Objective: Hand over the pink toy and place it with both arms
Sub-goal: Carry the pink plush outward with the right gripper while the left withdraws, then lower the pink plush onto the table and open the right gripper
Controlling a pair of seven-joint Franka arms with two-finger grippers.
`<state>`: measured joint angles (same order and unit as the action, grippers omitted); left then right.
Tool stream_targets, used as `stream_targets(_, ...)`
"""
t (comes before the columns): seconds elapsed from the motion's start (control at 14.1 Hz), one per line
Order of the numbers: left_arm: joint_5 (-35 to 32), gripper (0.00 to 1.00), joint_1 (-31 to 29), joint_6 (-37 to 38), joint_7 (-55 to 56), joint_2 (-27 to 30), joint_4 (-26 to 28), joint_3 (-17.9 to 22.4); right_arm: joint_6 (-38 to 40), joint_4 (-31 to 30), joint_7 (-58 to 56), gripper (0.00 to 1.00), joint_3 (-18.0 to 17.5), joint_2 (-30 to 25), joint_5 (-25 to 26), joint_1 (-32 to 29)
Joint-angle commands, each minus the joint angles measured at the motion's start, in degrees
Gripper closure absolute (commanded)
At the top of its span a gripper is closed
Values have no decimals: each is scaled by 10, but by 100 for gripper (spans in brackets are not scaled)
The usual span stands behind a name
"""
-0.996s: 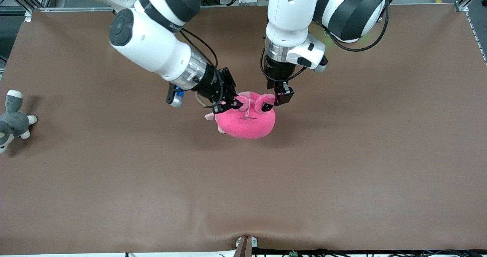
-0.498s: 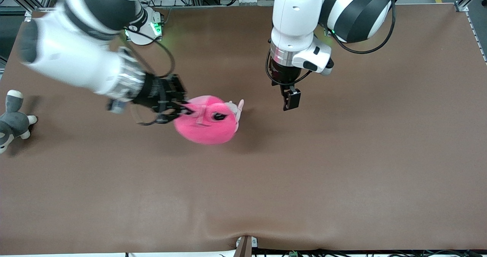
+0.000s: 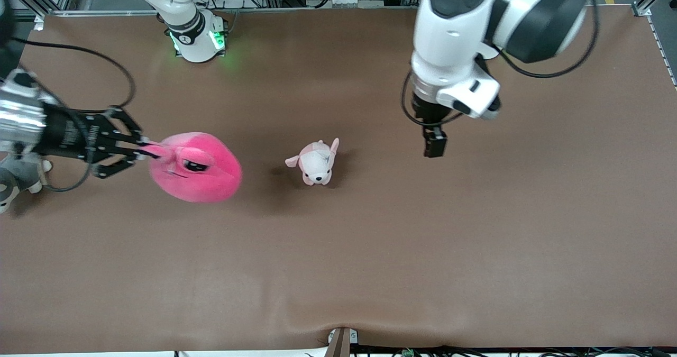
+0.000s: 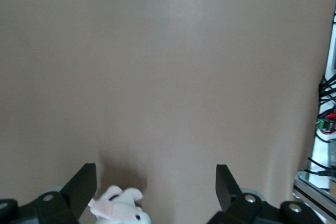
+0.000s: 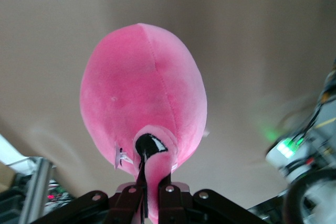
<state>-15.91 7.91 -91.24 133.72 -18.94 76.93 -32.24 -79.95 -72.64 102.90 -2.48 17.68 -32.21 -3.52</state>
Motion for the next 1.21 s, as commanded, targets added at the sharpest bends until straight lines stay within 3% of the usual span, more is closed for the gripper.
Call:
stream_targets(0.0, 34, 0, -47, 11, -85, 39, 32, -7, 34, -34, -175, 100, -9, 3, 0, -72)
stream_targets(0.21, 71, 0, -96, 11, -180, 66, 65, -7, 31, -67, -257, 100, -9, 31, 6, -127)
stream_targets(0.36, 83, 0, -115, 8, -223, 93, 94, -8, 31, -77, -336, 100, -9, 53, 54, -146)
stream_targets(0.57, 132, 0, -162, -35, -308, 195, 204, -7, 25, -90, -446, 100, -9, 115, 60, -194)
stream_targets(0.71, 175, 0, -187, -69, -388, 260, 270, -5, 1, -128, -470, 100, -9, 121, 60, -203)
stream_targets(1.0, 190, 0, -202, -72, -533, 276, 299, 2, -66, -210, -552, 100, -9, 137, 73, -226)
stream_targets(1.07, 190, 0, -208, -65, -571, 277, 299, 3, -63, -210, -569, 95, -9, 144, 75, -228)
stream_targets(1.14, 190, 0, -221, -50, -614, 278, 294, 4, -61, -206, -580, 47, -9, 142, 79, -230)
